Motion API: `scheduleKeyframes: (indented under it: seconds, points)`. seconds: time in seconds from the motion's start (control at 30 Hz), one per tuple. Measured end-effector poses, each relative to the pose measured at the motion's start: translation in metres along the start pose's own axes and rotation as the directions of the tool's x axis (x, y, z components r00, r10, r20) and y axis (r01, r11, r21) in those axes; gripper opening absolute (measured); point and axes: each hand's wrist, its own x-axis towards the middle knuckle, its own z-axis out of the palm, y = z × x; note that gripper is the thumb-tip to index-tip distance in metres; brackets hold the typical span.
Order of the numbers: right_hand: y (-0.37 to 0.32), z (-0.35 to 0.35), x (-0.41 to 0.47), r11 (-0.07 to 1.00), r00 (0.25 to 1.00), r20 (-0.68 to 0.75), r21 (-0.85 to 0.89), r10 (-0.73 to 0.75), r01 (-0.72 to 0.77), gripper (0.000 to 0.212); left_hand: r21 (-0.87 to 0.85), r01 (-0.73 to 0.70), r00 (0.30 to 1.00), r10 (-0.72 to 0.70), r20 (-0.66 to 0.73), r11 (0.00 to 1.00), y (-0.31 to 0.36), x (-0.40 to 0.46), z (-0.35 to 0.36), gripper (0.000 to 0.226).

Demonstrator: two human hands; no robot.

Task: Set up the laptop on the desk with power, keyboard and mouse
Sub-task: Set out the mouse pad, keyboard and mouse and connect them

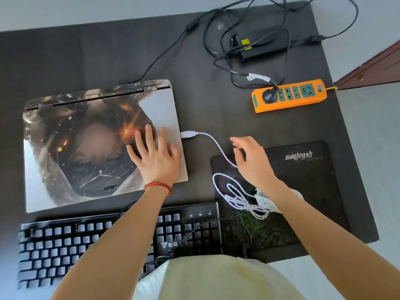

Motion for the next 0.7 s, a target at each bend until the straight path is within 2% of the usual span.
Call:
scheduleKeyframes:
  seconds: [0.13, 0.17, 0.23, 0.3, 0.33, 0.4, 0.43, 0.5, 0.57, 0.63, 0.7]
  points:
    - [0.038, -0.031, -0.068, 0.98, 0.995, -0.1, -0.197, -0.021, 0.001, 0.036, 0.001, -0.003, 1.0, 0.003, 0.014, 1.0, 0.003, -0.002, -0.002, 0.044]
    - [0.049, -0.036, -0.082, 0.974, 0.995, -0.096, -0.222, 0.014, -0.035, 0.039, 0.002, 0.008, 1.0, -0.008, 0.023, 1.0, 0.005, -0.003, -0.003, 0.043]
    - [0.067, -0.046, -0.109, 0.972, 0.992, -0.026, -0.195, 0.125, -0.128, 0.049, -0.02, 0.044, 0.997, -0.043, 0.065, 0.999, 0.013, -0.008, -0.008, 0.044]
    - [0.084, -0.049, -0.127, 0.97, 0.987, 0.108, -0.223, 0.121, -0.095, 0.062, -0.068, 0.062, 0.991, -0.054, 0.124, 0.996, 0.024, -0.016, -0.014, 0.045]
    - [0.09, -0.049, -0.131, 0.962, 0.98, 0.177, -0.271, 0.093, -0.042, 0.068, -0.104, 0.033, 0.989, -0.018, 0.147, 0.994, 0.029, -0.024, -0.016, 0.046]
    - [0.099, -0.052, -0.138, 0.92, 0.968, 0.247, -0.389, 0.051, 0.051, 0.075, -0.194, -0.145, 0.969, 0.179, 0.173, 0.97, 0.045, -0.049, -0.022, 0.05]
    - [0.102, -0.051, -0.136, 0.892, 0.966, 0.254, -0.445, 0.042, 0.078, 0.075, -0.239, -0.245, 0.935, 0.294, 0.196, 0.939, 0.052, -0.063, -0.023, 0.052]
    - [0.104, -0.05, -0.136, 0.845, 0.98, 0.197, -0.528, 0.032, 0.079, 0.071, -0.267, -0.439, 0.829, 0.502, 0.248, 0.858, 0.066, -0.095, -0.022, 0.056]
    - [0.108, -0.053, -0.138, 0.843, 0.994, 0.078, -0.537, 0.079, -0.024, 0.068, -0.201, -0.546, 0.742, 0.581, 0.334, 0.813, 0.075, -0.118, -0.016, 0.068]
    - [0.119, -0.063, -0.147, 0.848, 0.978, -0.093, -0.487, 0.187, -0.208, 0.067, -0.082, -0.607, 0.704, 0.584, 0.404, 0.79, 0.081, -0.128, -0.008, 0.08]
    - [0.131, -0.076, -0.154, 0.842, 0.904, -0.241, -0.338, 0.354, -0.42, 0.067, 0.003, -0.625, 0.706, 0.563, 0.429, 0.781, 0.086, -0.127, -0.004, 0.082]
